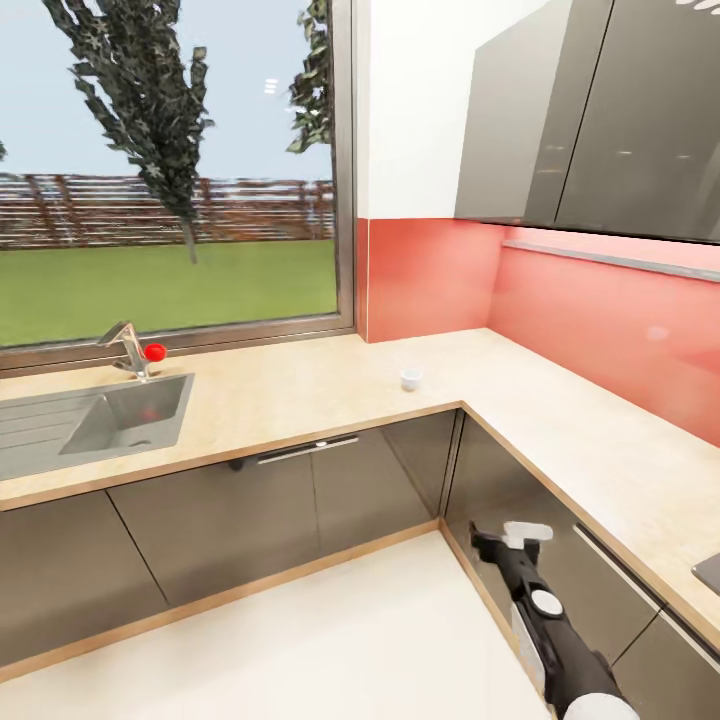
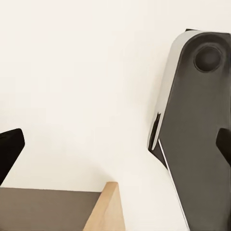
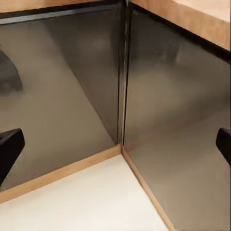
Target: Set up a coffee station on the kitchen countertop: keep the coffee maker on the countertop, move the bottle of coffee from the kitchen shelf to the counter next to the coffee maker, place a paper coffee filter on top of the coffee maker, put the saucer next to the coffee maker with the coffee cup on the saucer, and place the electric kettle next to the coffee maker.
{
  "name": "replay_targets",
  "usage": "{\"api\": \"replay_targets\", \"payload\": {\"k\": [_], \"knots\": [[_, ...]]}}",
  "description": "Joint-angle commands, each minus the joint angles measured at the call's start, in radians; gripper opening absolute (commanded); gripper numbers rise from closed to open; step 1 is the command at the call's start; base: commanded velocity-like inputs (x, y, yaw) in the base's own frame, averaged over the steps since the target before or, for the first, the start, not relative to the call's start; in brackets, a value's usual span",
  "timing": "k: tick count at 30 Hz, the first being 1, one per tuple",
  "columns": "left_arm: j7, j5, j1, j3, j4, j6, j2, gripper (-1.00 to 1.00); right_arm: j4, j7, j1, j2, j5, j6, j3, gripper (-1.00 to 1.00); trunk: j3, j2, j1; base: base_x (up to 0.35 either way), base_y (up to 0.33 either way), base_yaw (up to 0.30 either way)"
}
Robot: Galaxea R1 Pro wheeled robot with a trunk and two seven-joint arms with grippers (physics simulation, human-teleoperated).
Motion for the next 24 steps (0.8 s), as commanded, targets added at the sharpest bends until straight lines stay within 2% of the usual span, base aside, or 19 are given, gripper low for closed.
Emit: {"api": "replay_targets", "payload": {"k": [1,2,3,4,6,12,13,14,16,18,19,21,24], "knots": [[0.001,-0.003,0.001,0.003,-0.001,-0.002,0.000,1.00,0.001,0.002,-0.058,0.001,0.011,0.001,-0.006,1.00,-0.002,-0.002,0.001,0.000,0.000,0.000],[0.001,-0.003,0.002,0.003,-0.001,-0.002,0.000,1.00,0.002,0.001,-0.090,0.001,0.012,0.012,-0.006,1.00,-0.002,-0.002,0.001,0.000,0.000,0.000],[0.003,-0.003,0.002,0.003,-0.001,-0.001,0.000,1.00,0.002,0.001,-0.179,0.000,0.012,0.105,-0.006,1.00,-0.002,-0.002,0.001,0.000,0.000,0.000],[0.004,-0.003,0.002,0.003,0.000,-0.001,0.000,1.00,0.002,0.000,-0.218,0.000,0.012,0.162,-0.006,1.00,-0.002,-0.002,0.001,0.000,0.000,0.000],[0.004,-0.003,0.002,0.003,0.000,-0.001,0.000,1.00,0.002,0.000,-0.265,0.000,0.012,0.217,-0.006,1.00,-0.002,-0.002,0.001,0.000,0.000,0.000],[0.003,-0.003,0.004,0.002,0.005,-0.001,-0.003,1.00,0.001,-0.006,-0.424,-0.002,0.016,0.310,-0.007,1.00,-0.002,-0.002,0.001,0.000,0.000,0.000],[0.002,-0.003,0.004,0.001,0.006,-0.001,-0.003,1.00,0.001,-0.006,-0.428,-0.002,0.016,0.322,-0.007,1.00,-0.002,-0.002,0.001,0.000,0.000,0.000],[0.001,-0.005,0.004,-0.003,0.011,0.004,-0.001,1.00,0.002,-0.006,-0.439,-0.003,0.017,0.379,-0.007,1.00,-0.002,-0.002,0.001,0.000,0.000,0.000],[0.000,-0.006,0.004,-0.005,0.013,0.038,0.002,1.00,0.002,-0.005,-0.443,-0.003,0.017,0.405,-0.006,1.00,-0.002,-0.002,0.001,0.000,0.000,0.000],[0.001,-0.006,0.004,-0.005,0.014,0.092,0.003,1.00,0.001,-0.004,-0.444,-0.003,0.018,0.414,-0.005,1.00,-0.002,-0.002,0.001,0.025,0.000,0.000],[0.004,-0.006,0.004,-0.005,0.014,0.153,0.004,1.00,0.001,-0.004,-0.445,-0.004,0.018,0.419,-0.005,1.00,-0.002,-0.002,0.001,0.138,0.000,0.000],[0.005,-0.007,0.003,-0.004,0.013,0.200,0.004,1.00,0.001,-0.003,-0.445,-0.004,0.018,0.422,-0.005,1.00,-0.002,-0.002,0.001,0.214,0.000,0.000],[0.006,-0.007,0.002,0.000,0.013,0.223,0.006,1.00,0.003,-0.001,-0.444,-0.004,0.018,0.424,-0.004,1.00,-0.002,-0.002,0.001,0.297,0.000,0.000]]}}
